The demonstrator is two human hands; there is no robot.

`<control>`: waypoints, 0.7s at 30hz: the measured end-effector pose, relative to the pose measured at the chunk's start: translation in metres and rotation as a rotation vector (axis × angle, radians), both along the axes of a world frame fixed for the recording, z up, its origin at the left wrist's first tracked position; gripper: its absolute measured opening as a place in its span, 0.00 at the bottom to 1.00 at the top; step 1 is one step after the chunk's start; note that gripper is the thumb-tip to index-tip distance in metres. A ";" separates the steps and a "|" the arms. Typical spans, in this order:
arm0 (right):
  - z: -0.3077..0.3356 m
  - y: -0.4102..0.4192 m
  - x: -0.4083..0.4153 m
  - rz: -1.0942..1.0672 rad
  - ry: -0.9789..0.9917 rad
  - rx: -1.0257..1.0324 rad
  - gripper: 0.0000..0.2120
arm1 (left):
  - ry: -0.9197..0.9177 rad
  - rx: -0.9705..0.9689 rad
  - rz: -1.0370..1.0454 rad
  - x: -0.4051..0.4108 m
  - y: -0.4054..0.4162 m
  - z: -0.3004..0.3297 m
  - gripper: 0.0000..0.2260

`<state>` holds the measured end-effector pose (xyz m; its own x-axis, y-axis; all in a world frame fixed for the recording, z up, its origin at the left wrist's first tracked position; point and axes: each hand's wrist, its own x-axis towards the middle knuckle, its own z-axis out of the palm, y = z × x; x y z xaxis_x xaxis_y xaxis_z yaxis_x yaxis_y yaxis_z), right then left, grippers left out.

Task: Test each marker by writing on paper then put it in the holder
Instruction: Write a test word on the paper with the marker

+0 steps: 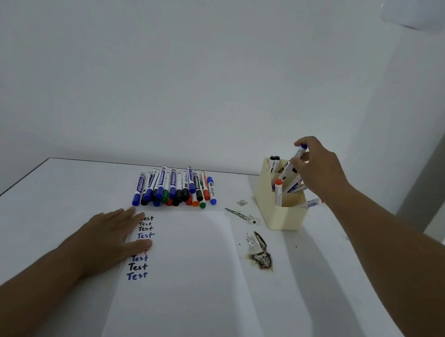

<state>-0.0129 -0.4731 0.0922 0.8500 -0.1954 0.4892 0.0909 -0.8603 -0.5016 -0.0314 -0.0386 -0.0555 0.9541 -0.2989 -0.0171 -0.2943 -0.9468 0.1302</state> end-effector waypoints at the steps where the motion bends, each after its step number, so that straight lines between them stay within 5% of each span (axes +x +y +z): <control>1: 0.000 0.000 0.002 -0.002 0.012 -0.014 0.11 | 0.001 -0.001 0.003 -0.001 0.000 0.001 0.40; 9: -0.017 0.003 0.015 -0.048 0.182 -0.120 0.12 | 0.004 -0.022 -0.001 -0.001 0.000 0.002 0.39; 13: -0.011 0.020 0.014 -0.121 0.083 -0.134 0.17 | 0.009 -0.044 -0.001 0.001 0.000 0.002 0.42; 17: -0.003 0.075 -0.005 0.076 -0.132 -0.059 0.17 | 0.004 -0.060 0.009 -0.001 -0.002 0.002 0.43; 21: -0.032 0.138 -0.027 0.375 -0.030 0.098 0.16 | -0.001 -0.081 0.017 -0.006 -0.006 0.010 0.42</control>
